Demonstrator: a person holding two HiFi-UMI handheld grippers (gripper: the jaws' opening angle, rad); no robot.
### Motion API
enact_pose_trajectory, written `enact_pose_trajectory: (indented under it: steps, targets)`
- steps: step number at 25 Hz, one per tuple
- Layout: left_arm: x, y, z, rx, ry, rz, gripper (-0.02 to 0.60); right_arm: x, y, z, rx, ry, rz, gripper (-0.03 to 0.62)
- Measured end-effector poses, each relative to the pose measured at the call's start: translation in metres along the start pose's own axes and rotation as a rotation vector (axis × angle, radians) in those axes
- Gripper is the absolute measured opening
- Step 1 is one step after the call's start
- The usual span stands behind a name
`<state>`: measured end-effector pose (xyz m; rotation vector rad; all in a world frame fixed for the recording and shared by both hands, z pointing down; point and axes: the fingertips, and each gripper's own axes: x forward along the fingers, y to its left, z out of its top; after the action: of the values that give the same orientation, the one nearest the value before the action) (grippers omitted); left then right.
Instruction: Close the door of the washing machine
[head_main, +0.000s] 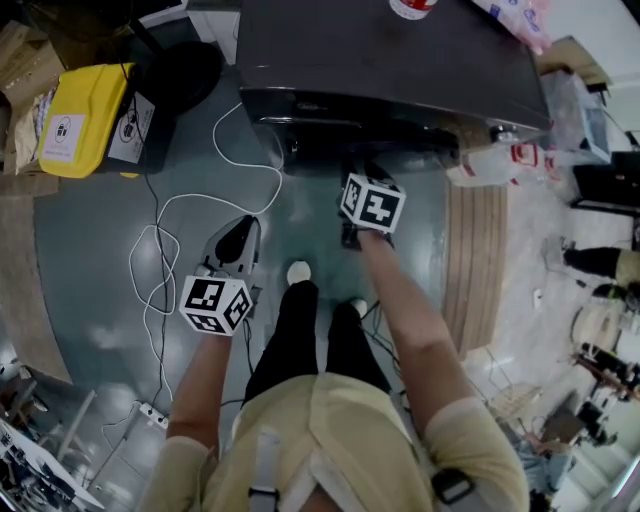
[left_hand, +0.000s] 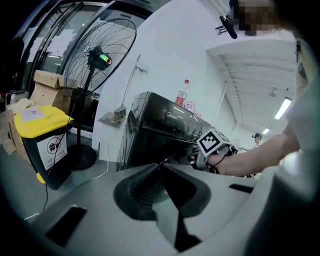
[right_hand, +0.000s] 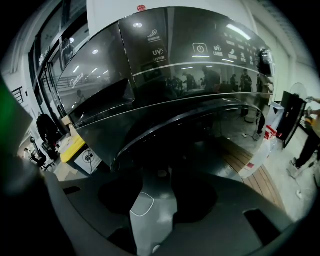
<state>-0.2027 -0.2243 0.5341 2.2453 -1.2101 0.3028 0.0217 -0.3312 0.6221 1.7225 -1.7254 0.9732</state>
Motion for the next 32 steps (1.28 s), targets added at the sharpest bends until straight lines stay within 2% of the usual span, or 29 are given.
enact_pose_trajectory:
  steps: [13,20,26,32]
  targets:
    - [-0.002,0.0,-0.001,-0.012,0.009,-0.019,0.014,-0.006,0.002,0.004,-0.03,-0.02,0.004,0.178]
    - [0.001,-0.006,0.003,-0.017,-0.001,-0.008,0.014,-0.028,0.021,-0.007,-0.085,-0.052,0.109,0.178]
    - [0.002,-0.02,0.012,-0.052,-0.015,0.0,0.014,-0.062,0.018,-0.021,-0.055,-0.068,0.19,0.177]
    - [0.0,-0.035,0.027,-0.133,-0.046,0.029,0.014,-0.103,0.004,-0.012,-0.063,-0.132,0.235,0.112]
